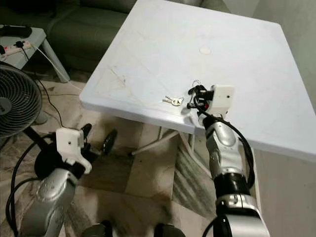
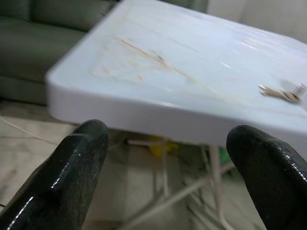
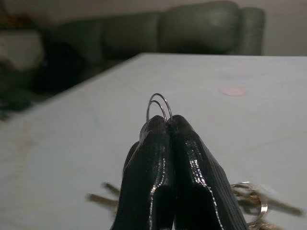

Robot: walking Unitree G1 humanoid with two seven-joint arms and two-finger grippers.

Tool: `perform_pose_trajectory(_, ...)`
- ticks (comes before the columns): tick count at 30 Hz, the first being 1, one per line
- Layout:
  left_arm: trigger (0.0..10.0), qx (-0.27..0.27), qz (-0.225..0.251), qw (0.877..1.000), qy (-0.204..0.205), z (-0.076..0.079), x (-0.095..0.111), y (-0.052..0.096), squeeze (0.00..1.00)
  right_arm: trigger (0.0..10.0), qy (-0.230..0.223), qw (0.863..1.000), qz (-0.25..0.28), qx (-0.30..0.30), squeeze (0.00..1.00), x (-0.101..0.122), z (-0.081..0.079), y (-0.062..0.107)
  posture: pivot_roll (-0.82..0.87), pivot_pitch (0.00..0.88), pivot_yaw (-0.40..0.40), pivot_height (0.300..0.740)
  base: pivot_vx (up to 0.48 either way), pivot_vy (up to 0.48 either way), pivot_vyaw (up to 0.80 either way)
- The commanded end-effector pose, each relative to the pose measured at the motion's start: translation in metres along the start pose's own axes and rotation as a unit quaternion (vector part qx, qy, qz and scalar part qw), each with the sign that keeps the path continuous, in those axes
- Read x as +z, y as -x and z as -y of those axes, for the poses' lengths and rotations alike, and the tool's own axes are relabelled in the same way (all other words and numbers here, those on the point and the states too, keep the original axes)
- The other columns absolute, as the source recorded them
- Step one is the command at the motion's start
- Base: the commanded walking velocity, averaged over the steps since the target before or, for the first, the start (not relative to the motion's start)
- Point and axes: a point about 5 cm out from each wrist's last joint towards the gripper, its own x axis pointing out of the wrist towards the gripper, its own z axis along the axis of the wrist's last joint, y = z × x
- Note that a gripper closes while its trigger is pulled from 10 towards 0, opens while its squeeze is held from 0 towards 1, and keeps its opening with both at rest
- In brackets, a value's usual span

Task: Hang keys on a hook

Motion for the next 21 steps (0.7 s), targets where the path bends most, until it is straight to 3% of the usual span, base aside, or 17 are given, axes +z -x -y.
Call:
perform_pose_trajectory(1, 10.0, 0.017, -0.001, 1.0, 0.002, -0.006, -0.002, -0.002, 0.0, 10.0, -0.027, 0.999, 0.025, 0.009, 0.0, 0.006, 0.003, 0.004, 0.09, 0.087, -0.067, 0.74, 0.0, 0.0, 0.0)
perform_pose_trajectory(3, 10.0, 0.038, -0.002, 0.999, -0.018, -0.016, 0.0, -0.008, 0.0, 10.0, -0.016, 0.999, 0.038, -0.001, 0.0, 0.008, 0.006, 0.007, 0.08, 0.07, -0.061, 0.74, 0.0, 0.0, 0.0)
perform_pose_trajectory(10, 10.0, 0.053, 0.006, 0.998, -0.02, -0.028, 0.002, -0.017, 0.0, 10.0, 0.008, 0.999, 0.041, 0.0, 0.0, 0.006, 0.002, 0.016, 0.06, 0.044, -0.056, 0.74, 0.0, 0.0, 0.0)
perform_pose_trajectory(21, 10.0, 0.055, 0.018, 0.998, -0.013, -0.03, -0.002, -0.023, 0.0, 10.0, 0.021, 0.999, 0.034, -0.021, 0.0, 0.002, 0.0, 0.026, 0.05, 0.035, -0.059, 0.74, 0.0, 0.0, 0.0)
